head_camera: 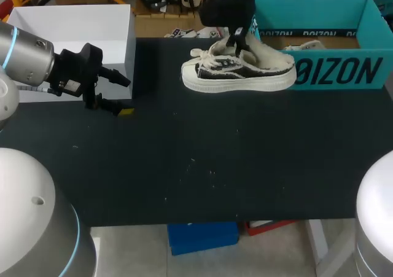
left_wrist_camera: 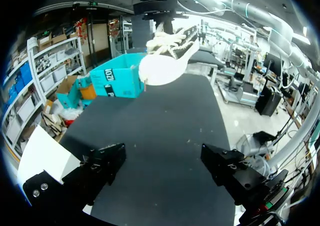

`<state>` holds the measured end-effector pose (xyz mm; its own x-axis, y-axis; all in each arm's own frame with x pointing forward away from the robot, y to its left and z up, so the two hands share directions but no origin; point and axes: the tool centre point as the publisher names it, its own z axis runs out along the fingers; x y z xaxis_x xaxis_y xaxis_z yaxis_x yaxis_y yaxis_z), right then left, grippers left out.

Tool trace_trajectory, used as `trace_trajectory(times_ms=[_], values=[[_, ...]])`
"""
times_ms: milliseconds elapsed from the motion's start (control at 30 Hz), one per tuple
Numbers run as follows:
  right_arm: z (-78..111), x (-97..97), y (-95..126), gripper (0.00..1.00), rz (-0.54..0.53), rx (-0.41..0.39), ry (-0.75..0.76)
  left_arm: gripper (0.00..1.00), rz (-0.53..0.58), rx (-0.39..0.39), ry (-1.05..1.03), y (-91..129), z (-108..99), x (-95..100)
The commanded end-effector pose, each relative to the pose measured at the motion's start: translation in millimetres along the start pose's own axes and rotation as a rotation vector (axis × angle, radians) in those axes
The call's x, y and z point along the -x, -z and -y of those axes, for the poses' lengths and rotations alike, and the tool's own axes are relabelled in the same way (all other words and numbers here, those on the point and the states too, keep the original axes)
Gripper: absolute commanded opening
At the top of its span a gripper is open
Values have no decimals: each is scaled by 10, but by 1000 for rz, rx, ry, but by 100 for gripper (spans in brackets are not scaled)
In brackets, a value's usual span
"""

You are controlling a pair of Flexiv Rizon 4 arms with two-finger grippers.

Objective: Take the shoe out of the shoebox, open the shoe tongue, remove and reinsert the insole, then place the shoe into the shoebox

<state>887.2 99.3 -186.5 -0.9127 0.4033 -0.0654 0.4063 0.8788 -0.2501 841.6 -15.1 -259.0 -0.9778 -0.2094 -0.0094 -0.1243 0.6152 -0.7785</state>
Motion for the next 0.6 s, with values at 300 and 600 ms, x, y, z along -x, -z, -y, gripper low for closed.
trace_trajectory(times_ms=[300, 600], values=[[118, 308, -81, 0, 41, -20, 50, 100, -1, 4, 1, 2, 3, -4], [509, 806, -207, 0, 92, -17, 154, 100, -1, 4, 1, 2, 3, -4]])
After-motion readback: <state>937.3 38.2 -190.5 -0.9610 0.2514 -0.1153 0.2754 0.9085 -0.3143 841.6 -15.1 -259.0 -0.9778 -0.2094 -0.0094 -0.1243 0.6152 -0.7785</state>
